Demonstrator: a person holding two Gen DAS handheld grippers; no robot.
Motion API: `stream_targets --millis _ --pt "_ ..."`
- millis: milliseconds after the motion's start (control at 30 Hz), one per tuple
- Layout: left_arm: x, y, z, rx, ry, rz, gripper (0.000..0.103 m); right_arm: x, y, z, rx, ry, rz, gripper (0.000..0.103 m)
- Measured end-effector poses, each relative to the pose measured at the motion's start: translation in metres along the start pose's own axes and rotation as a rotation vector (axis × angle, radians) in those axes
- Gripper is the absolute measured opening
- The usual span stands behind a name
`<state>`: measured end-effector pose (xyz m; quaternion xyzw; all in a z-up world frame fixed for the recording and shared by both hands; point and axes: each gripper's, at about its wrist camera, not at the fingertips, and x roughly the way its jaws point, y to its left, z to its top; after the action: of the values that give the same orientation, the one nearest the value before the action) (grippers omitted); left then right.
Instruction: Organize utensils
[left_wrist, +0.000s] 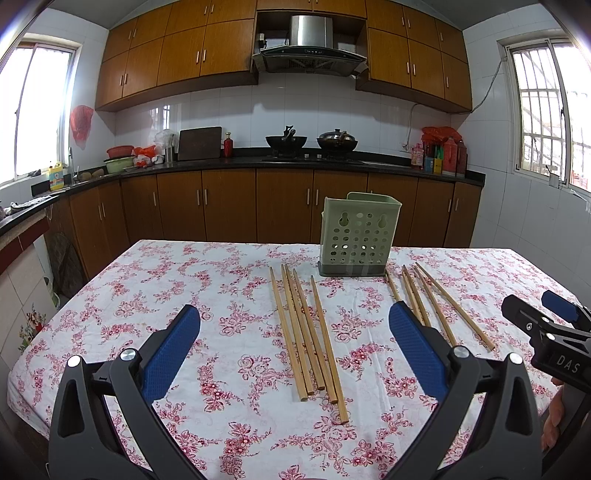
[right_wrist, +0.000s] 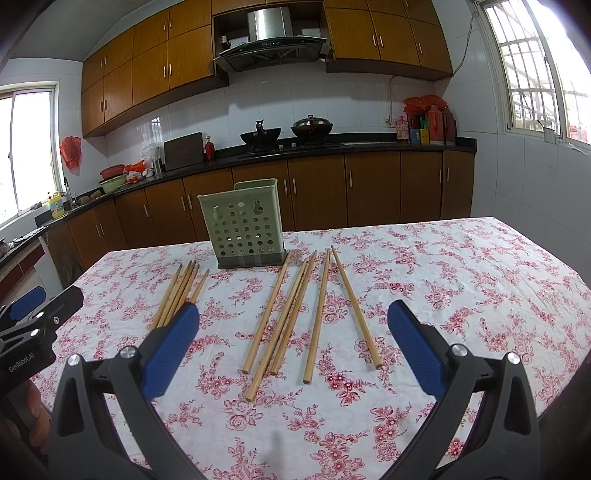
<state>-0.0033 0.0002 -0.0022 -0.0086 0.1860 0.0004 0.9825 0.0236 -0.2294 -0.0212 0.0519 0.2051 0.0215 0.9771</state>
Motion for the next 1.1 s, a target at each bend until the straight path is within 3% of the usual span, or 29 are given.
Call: stream_targets --millis 600,767,900,1000,1100 --pt "-0.001 0.001 -0.003 -0.004 0.01 0.002 0.101 0.003 0.0 -0.002 0.003 0.008 -0.002 0.099" --pt "0.01 0.004 -0.006 -0.007 0.053 0.027 0.101 0.009 -0.005 -0.004 0.015 0.032 -0.008 0.099" --pt "0.035 0.017 -0.01 -0.038 0.177 0.075 0.101 0.038 -0.023 0.003 0.077 0.146 -0.032 0.099" --pt "0.049 0.035 -0.013 -0.107 0.266 0.067 0.101 0.068 -0.045 0.005 0.144 0.273 -0.062 0.099" --pt "0.06 0.046 -0.012 -0.138 0.318 0.069 0.101 0.098 -0.063 0.007 0.176 0.365 -0.11 0.079"
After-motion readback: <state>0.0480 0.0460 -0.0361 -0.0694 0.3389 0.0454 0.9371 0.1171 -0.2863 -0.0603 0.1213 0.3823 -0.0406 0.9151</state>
